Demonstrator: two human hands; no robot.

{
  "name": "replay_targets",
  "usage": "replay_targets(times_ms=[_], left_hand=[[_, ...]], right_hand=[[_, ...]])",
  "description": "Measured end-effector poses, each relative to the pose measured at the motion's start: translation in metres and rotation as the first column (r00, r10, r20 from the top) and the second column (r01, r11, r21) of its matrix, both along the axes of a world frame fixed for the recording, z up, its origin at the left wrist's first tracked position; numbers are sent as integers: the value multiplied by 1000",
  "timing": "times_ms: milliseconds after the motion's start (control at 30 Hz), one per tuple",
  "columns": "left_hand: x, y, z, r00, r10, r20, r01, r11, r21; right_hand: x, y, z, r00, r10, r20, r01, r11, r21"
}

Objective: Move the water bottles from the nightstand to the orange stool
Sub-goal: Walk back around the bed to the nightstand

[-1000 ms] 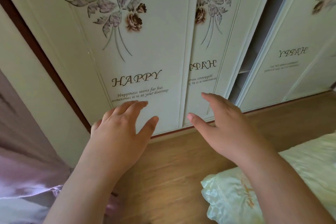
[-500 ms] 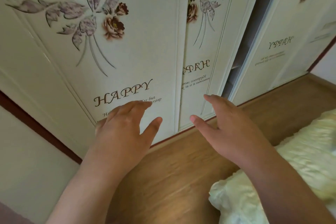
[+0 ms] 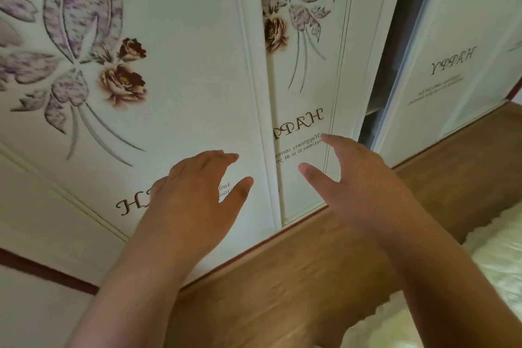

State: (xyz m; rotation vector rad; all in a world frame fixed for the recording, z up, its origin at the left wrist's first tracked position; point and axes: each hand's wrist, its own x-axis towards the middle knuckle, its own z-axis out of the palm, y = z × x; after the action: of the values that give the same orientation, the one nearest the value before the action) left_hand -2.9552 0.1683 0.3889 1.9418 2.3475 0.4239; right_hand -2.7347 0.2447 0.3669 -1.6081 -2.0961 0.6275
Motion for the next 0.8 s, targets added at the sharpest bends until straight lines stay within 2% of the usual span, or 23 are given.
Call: replay_targets(times_ms=[233,467,633,800], left_hand=[[42,76,-1,994,-110,20,110,994,-12],[87,170,-4,954,-296,45,297,954,-27],[122,247,-10,889,-450,89,456,887,-71],[154,334,-9,795,-606,27,606,790,-92]], right_hand=[[36,61,8,999,-46,2,46,999,-10],[90,109,4,965,-258,43,261,963,-65],[121,141,1,891,-445,96,453,885,-103],[145,180,4,775,-619,126,628,777,-48]])
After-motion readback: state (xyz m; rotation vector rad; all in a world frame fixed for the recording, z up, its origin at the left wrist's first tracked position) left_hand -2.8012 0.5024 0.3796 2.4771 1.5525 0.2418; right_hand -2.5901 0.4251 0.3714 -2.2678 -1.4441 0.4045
